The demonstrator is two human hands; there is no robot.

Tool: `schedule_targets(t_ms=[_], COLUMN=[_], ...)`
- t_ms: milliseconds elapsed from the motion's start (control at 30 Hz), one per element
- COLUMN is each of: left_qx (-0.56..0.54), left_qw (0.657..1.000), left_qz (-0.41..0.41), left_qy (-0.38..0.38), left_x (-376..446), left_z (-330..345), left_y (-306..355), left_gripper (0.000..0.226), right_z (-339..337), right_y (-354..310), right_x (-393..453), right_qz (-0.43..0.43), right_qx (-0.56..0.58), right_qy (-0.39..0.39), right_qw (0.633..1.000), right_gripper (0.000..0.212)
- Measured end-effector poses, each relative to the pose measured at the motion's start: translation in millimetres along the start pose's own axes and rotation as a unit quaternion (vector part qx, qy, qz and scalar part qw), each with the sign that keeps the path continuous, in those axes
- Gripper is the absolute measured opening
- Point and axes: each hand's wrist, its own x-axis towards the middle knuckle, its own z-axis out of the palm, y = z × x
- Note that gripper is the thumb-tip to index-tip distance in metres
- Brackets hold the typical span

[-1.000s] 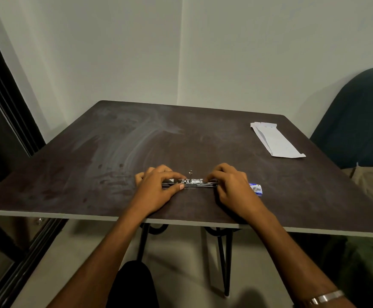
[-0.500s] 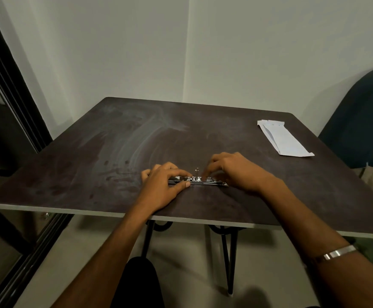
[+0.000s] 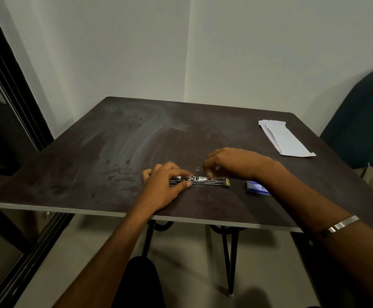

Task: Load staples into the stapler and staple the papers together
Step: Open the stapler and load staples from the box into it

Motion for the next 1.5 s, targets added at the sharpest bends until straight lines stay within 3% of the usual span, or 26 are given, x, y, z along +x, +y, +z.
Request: schedule_targets(t_ms=[333,533,700,867,1167,1333,1500], left_qx=[-0.002,-0.006,-0.004,-0.003,-0.025,-0.059,-0.147], left_qw=[1.000,1.000,1.000,1.000,1.000,0.995,0.975], left_qz=[0.001,0.001,0.000,-0.005,-0.015,0.003,0.093], left_qy=[0.005,0.003,0.004,-0.003,-0.007,0.084,0.136], left_x=[0.4,-0.2,0.2,-0.5,-2.5,-11.2,-22.2], left_z=[2.0,1.0,0.5,-0.3,-6.0,-11.0,-3.0], left_y=[-1.5,-1.8,-0.4,-0.5,4.7,20.9,68.2], left_gripper=[0.018,0.017,0.017,0.018,0.028,0.032,0.020], right_z=[33.7,54.1,62.1,76.7,76.4,76.1,85.8], right_y=[10.2,11.3,1.7,-10.8,-10.6,2.8,19.6], right_x=[-26.9,-37.7,-48.1,-56.0,-63.3,-81.9,-112.8], right_qz=[0.031,0.061,0.059,0.079,0.092,0.132,0.195], right_qx=[0.134,0.154,0.180,0.076,0.168,0.163,0.140], right_qy=[0.176,0.228,0.239,0.254,0.224,0.251,0.284], right_qw=[0.975,0.960,0.952,0.961,0.955,0.945,0.928], right_gripper=[0.011,0.010,0.006,0.006,0.003,0.008,0.009])
